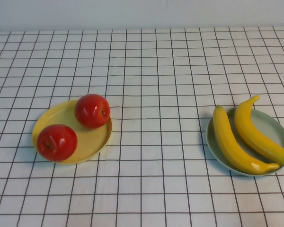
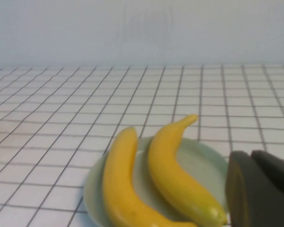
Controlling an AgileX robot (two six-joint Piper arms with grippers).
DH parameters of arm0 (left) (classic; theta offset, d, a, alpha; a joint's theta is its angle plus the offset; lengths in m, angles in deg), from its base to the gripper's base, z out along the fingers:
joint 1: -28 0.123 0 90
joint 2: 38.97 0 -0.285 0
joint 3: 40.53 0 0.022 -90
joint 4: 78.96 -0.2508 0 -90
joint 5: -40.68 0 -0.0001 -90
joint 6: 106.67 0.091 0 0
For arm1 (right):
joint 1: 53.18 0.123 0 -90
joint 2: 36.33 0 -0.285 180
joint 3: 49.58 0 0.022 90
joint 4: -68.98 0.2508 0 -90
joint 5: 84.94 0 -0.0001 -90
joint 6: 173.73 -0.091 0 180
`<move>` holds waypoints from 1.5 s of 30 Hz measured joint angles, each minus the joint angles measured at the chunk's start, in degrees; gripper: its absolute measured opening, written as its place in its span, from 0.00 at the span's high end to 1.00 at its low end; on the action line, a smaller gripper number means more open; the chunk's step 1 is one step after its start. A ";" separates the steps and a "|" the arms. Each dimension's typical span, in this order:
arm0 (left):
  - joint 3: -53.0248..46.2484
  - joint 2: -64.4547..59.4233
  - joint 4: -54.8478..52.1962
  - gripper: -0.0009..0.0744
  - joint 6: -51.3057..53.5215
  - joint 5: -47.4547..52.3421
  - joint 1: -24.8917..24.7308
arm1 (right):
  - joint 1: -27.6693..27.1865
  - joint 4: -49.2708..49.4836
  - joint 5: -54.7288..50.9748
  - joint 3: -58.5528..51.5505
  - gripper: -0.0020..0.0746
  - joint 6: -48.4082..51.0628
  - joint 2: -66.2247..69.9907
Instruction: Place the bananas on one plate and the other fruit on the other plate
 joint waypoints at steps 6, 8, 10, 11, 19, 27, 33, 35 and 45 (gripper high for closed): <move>0.00 0.00 0.00 0.99 0.00 0.00 0.00 | -8.09 1.51 -1.69 -0.01 0.99 0.61 -1.79; 0.00 0.00 0.00 0.99 0.00 0.00 0.00 | -9.44 0.17 -4.92 -0.09 0.99 -1.42 -2.63; 0.00 0.00 0.00 0.99 0.00 0.00 0.00 | -10.40 -0.72 -9.68 -0.09 0.99 -3.66 -5.00; 0.00 0.00 0.00 0.99 0.00 0.00 0.00 | -10.81 -0.98 -11.71 -0.09 0.99 -5.01 -6.14; 0.00 0.00 0.00 0.99 0.00 0.00 0.00 | -16.61 -0.99 -22.07 -0.14 0.99 -7.86 -11.60; 0.00 0.00 0.00 0.99 0.00 0.00 0.00 | -16.15 2.24 -22.77 -0.14 0.99 0.54 -11.63; 0.00 0.00 0.00 0.99 0.00 0.00 0.00 | -16.06 2.34 -23.19 -0.14 0.99 1.90 -11.63; 0.00 0.00 0.00 0.99 0.00 0.00 0.00 | -16.06 2.37 -23.23 -0.14 0.99 1.90 -11.63; 0.00 0.00 0.00 0.99 0.00 0.00 0.00 | -16.06 2.49 -23.23 -0.14 0.99 1.90 -11.63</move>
